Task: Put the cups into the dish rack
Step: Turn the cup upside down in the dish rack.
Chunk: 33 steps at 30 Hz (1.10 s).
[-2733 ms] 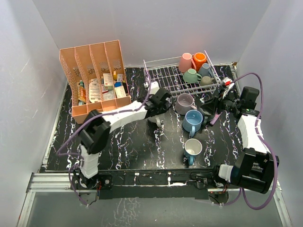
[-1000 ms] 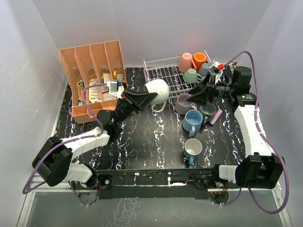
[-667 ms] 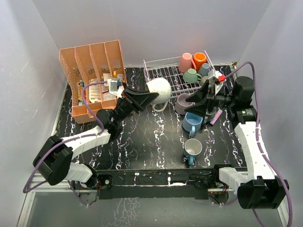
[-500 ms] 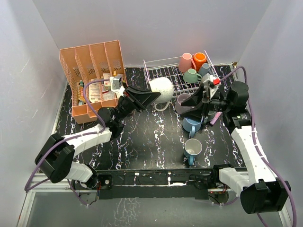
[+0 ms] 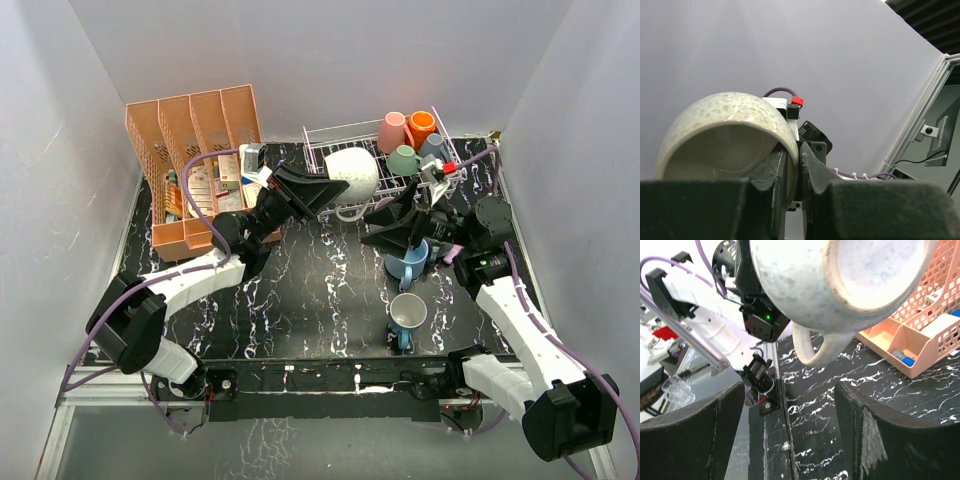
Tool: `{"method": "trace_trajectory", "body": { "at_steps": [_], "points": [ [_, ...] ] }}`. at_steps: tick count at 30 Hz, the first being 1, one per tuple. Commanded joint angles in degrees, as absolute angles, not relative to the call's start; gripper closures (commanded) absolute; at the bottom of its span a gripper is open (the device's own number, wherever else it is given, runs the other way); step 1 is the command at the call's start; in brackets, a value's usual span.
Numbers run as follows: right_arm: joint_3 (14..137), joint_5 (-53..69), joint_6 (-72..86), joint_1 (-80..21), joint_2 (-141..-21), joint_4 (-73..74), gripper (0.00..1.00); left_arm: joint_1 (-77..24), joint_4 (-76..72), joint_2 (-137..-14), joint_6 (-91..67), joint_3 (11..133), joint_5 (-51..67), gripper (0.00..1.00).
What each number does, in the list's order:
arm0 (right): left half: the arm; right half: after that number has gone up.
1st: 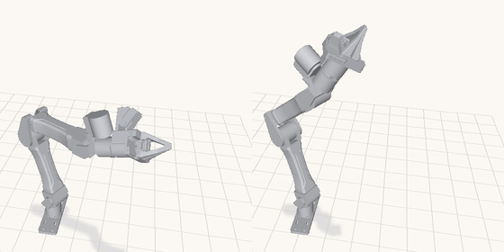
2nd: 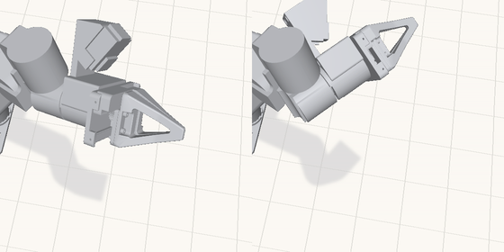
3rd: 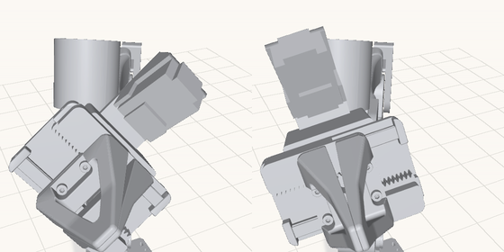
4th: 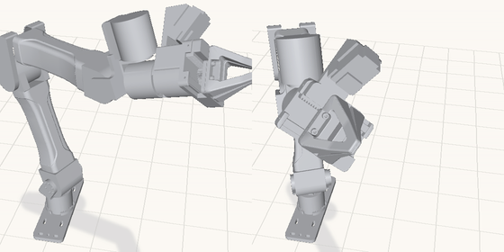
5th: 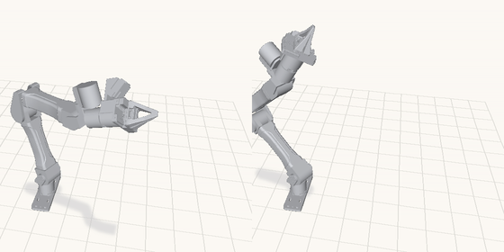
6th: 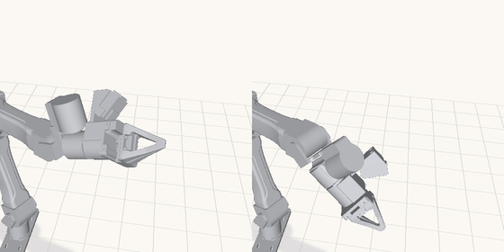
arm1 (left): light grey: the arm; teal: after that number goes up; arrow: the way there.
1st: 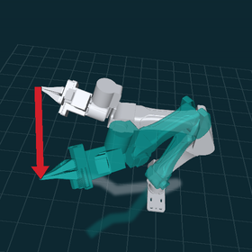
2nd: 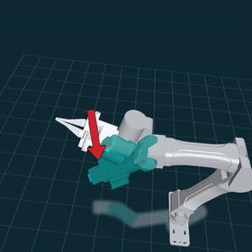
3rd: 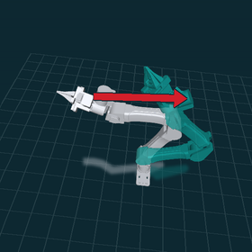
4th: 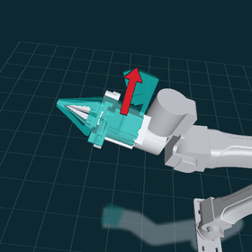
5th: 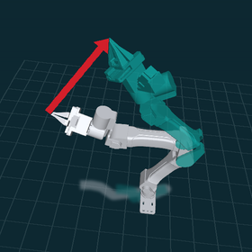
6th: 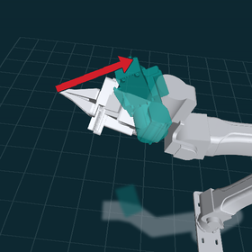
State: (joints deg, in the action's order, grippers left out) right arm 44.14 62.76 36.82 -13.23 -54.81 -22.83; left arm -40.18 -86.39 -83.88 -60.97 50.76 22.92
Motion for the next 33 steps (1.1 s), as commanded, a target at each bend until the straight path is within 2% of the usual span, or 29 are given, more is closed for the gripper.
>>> {"method": "trace_trajectory", "body": {
  "at_steps": [1,3,4,5,24,33],
  "points": [
    [45.2,53.6,46.1,-14.0,-55.2,-31.1,0.24,-40.1,-102.9,-83.1,-61.9,56.5,20.9,1.00],
    [45.7,49.7,50.4,-14.2,-55.6,-30.6,0.16,-40.2,-102.9,-83.5,-61.8,56.9,19.9,1.00],
    [45.8,49.1,51.6,-14.4,-56.0,-31.1,0.03,-40.3,-102.9,-83.7,-61.7,57.2,19.5,1.00],
    [45.9,49.0,51.8,-14.7,-56.3,-32.2,0.02,-40.5,-102.9,-83.9,-61.8,57.7,19.1,1.00],
    [52.1,46.8,50.9,-17.7,-61.2,-34.7,0.00,-45.1,-102.9,-88.3,-59.9,63.1,14.7,1.00],
    [50.7,47.0,52.2,-17.7,-60.5,-34.3,0.13,-45.1,-102.9,-87.2,-59.0,61.4,13.7,1.00]
  ]
}}
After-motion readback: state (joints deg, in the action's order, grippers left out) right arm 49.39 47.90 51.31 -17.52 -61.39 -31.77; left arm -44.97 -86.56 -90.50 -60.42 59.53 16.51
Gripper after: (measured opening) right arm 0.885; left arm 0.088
